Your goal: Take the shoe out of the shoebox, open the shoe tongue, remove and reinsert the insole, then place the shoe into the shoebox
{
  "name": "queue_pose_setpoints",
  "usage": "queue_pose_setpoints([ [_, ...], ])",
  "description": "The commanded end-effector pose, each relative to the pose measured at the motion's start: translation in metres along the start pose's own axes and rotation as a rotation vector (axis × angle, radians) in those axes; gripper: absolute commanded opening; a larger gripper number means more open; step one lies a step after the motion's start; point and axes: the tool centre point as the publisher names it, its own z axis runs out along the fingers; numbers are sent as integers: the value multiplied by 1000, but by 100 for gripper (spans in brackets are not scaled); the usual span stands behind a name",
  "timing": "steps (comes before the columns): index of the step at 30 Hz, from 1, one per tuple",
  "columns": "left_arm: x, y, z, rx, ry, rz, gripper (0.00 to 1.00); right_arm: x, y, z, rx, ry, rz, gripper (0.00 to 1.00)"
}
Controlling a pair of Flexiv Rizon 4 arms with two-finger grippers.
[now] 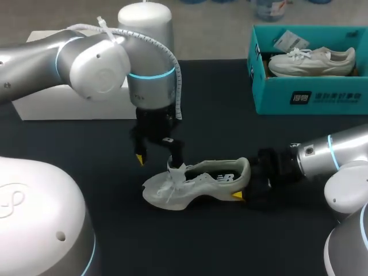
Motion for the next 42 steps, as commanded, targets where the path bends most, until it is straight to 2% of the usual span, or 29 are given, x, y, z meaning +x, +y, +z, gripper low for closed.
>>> queue_pose_setpoints([
  [1,7,-9,-12,24,-110,232,100,0,-2,2,1,-2,0,0],
  [5,9,-12,-26,44,-94,294,100,0,-2,2,1,-2,0,0],
  [9,17,-15,-42,36,-51,399,100,0,-2,2,1,-2,0,0],
  [16,35,-12,-60,44,-48,640,100,0,-2,2,1,-2,0,0],
  [18,40,-11,-66,67,-73,625,100,0,-2,2,1,-2,0,0],
  [29,40,-11,-66,67,-73,625,100,0,-2,2,1,-2,0,0],
  [31,36,-8,-67,105,-38,608,100,0,-2,2,1,-2,0,0],
  [33,37,-9,-69,100,-42,632,100,0,-2,2,1,-2,0,0],
  [34,39,-10,-72,125,-51,637,100,0,-2,2,1,-2,0,0],
  [35,43,-11,-74,137,-54,655,39,0,-2,2,1,-2,0,0],
  [36,46,-13,-75,151,-55,655,0,0,-2,2,1,-2,0,0],
  [42,71,-18,-78,181,-100,747,0,0,-2,2,1,-2,0,0],
])
